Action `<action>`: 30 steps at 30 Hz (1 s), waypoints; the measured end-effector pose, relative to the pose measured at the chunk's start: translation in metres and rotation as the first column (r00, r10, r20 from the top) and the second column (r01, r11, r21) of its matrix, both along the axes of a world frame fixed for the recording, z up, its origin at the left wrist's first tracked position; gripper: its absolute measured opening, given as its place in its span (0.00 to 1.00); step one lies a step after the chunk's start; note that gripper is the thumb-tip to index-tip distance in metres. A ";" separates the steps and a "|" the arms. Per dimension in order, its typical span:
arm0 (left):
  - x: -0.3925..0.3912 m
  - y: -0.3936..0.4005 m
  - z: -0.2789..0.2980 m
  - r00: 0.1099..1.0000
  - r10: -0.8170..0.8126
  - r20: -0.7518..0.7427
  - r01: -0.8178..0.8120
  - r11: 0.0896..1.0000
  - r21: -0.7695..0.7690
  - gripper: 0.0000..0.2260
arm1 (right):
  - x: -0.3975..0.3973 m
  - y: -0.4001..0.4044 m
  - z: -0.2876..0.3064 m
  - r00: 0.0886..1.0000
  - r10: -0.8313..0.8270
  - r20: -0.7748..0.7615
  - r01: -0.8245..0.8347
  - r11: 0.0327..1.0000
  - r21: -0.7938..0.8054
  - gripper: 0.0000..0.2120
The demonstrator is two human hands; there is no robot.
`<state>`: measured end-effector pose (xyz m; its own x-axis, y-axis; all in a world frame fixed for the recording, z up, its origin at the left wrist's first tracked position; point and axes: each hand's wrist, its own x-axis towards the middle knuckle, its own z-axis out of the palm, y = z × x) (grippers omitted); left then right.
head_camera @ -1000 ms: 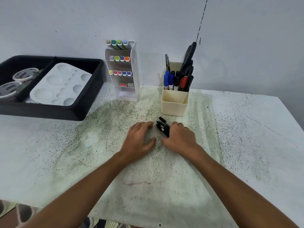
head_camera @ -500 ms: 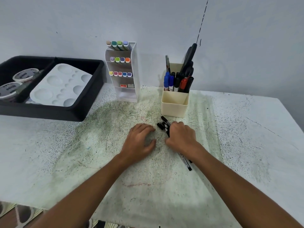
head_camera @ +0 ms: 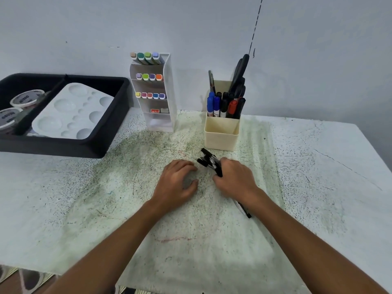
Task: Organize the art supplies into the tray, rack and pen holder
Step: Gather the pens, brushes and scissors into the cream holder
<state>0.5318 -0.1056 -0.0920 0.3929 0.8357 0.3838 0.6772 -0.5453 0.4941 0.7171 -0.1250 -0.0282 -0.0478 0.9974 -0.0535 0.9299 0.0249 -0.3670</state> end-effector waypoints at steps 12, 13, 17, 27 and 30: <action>0.059 -0.035 0.047 0.431 0.484 0.762 0.327 0.703 -0.631 0.13 | 0.011 -0.001 0.037 0.137 0.030 -0.990 0.088 0.995 0.042 0.03; 0.068 -0.037 0.051 0.284 0.589 0.756 0.469 0.603 -0.645 0.17 | 0.008 -0.001 0.042 0.047 0.056 -0.997 0.106 0.993 0.061 0.03; 0.086 -0.036 0.060 0.003 0.764 0.645 0.748 0.426 -0.509 0.31 | 0.001 0.006 0.058 -0.045 0.162 -0.986 0.206 0.967 0.150 0.02; 0.093 -0.029 0.075 -0.153 0.782 0.605 0.813 0.447 -0.373 0.28 | 0.002 0.004 0.054 -0.041 0.152 -0.987 0.319 0.938 0.131 0.09; 0.096 -0.023 0.081 -0.170 0.777 0.606 0.826 0.447 -0.342 0.28 | -0.005 -0.004 0.054 -0.068 0.171 -0.983 0.259 0.954 0.148 0.13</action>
<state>0.6278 -0.1288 -0.0114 0.4178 0.8490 -0.3234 -0.8307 0.5011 0.2424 0.7117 -0.1286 0.0259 0.2101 0.9569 0.2006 -0.4108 0.2726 -0.8700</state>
